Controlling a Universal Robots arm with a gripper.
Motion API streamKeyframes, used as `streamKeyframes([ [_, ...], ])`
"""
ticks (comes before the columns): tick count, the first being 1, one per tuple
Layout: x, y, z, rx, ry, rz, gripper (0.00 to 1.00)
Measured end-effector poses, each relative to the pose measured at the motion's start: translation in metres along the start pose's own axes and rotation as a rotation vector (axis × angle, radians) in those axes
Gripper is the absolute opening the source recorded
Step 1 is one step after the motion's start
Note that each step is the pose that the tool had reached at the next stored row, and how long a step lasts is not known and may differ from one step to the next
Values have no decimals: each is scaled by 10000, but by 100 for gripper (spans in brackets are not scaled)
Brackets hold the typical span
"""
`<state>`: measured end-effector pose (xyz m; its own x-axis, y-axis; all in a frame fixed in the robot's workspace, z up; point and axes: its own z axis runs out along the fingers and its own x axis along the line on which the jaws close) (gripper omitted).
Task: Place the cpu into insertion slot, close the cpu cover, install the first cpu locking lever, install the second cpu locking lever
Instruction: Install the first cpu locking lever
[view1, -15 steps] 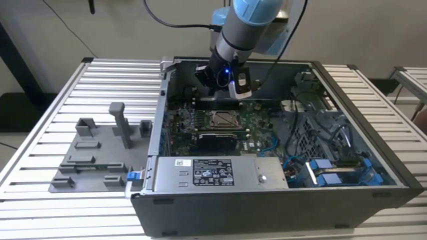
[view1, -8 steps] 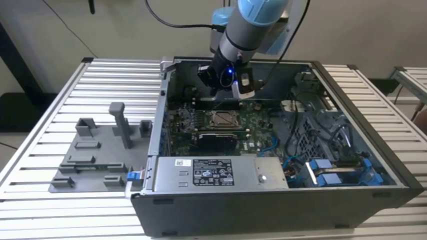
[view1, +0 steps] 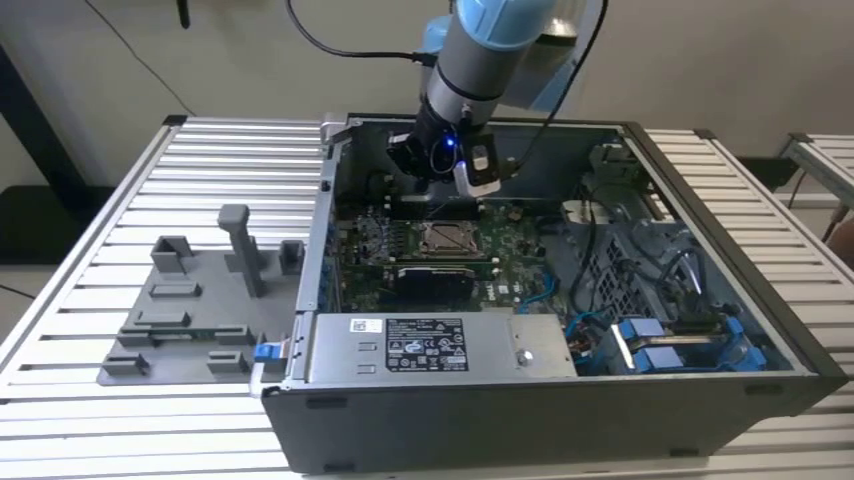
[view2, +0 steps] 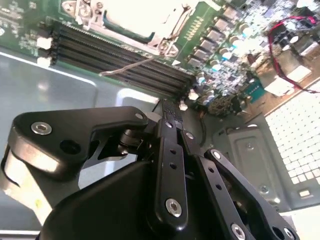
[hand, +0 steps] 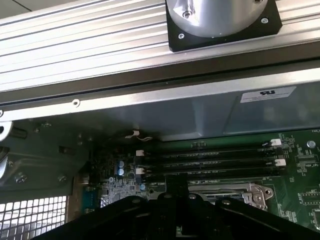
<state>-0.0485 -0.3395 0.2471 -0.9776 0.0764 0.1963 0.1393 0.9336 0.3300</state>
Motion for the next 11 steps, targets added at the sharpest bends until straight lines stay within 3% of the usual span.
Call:
streamKeyframes([
  [2,19,-6,13,61,-62,-44,11],
  [5,32,-13,29,98,-269,-194,11],
  [6,37,-16,33,104,-372,-247,11],
  [9,64,-22,48,71,-811,-427,11],
  [11,83,-28,61,53,-1060,-532,11],
])
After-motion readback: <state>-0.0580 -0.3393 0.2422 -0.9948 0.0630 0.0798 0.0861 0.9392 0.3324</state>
